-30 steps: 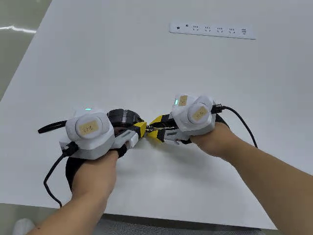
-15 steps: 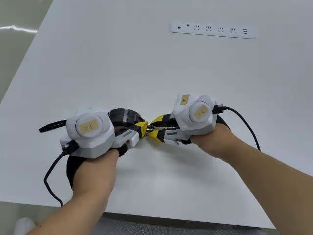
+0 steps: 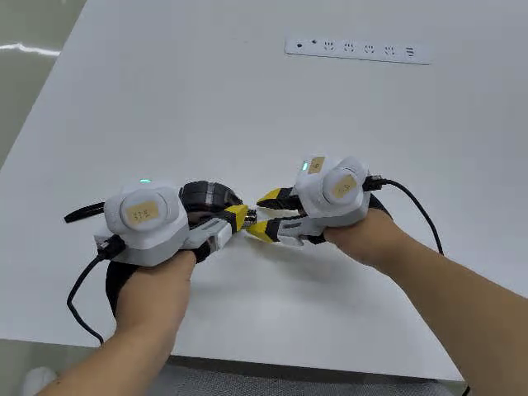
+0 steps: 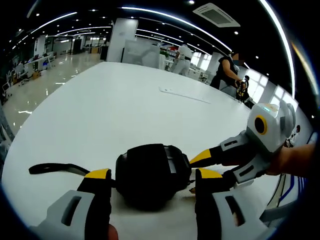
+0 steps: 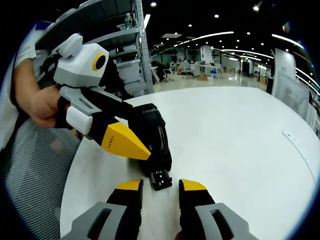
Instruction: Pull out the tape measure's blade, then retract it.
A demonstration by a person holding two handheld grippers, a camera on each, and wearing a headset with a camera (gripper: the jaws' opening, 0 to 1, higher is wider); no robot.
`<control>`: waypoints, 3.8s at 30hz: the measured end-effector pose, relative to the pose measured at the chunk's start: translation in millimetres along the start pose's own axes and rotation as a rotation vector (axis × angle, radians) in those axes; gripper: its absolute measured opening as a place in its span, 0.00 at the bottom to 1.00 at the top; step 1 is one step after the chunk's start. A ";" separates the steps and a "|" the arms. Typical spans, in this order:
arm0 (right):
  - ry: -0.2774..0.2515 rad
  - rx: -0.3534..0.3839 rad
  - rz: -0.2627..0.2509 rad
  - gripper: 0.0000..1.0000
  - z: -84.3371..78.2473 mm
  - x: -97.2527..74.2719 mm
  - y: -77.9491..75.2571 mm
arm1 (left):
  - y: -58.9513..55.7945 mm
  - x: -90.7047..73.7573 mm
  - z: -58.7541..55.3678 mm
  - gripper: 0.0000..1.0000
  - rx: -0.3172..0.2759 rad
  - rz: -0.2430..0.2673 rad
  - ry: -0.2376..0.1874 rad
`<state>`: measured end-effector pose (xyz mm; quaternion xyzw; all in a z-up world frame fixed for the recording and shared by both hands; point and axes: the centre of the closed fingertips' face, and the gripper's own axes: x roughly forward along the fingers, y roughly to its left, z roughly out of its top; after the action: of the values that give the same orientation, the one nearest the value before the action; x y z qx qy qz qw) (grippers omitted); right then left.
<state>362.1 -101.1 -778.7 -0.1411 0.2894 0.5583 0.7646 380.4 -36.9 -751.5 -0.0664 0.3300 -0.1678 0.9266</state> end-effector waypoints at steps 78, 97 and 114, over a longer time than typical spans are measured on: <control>-0.042 0.259 -0.410 0.85 -75.1 -201.7 41.7 | 32.5 -115.6 -11.5 0.92 0.364 -0.247 0.022; -0.047 0.293 -0.447 0.84 -86.4 -219.6 40.5 | 33.1 -118.6 -10.7 0.90 0.416 -0.271 0.031; -0.039 0.301 -0.443 0.85 -91.3 -220.1 43.4 | 27.5 -119.9 -15.2 0.89 0.433 -0.298 0.043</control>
<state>249.5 -305.7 -714.4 -0.0751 0.3164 0.3307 0.8859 291.0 31.2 -699.0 0.0891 0.2926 -0.3707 0.8769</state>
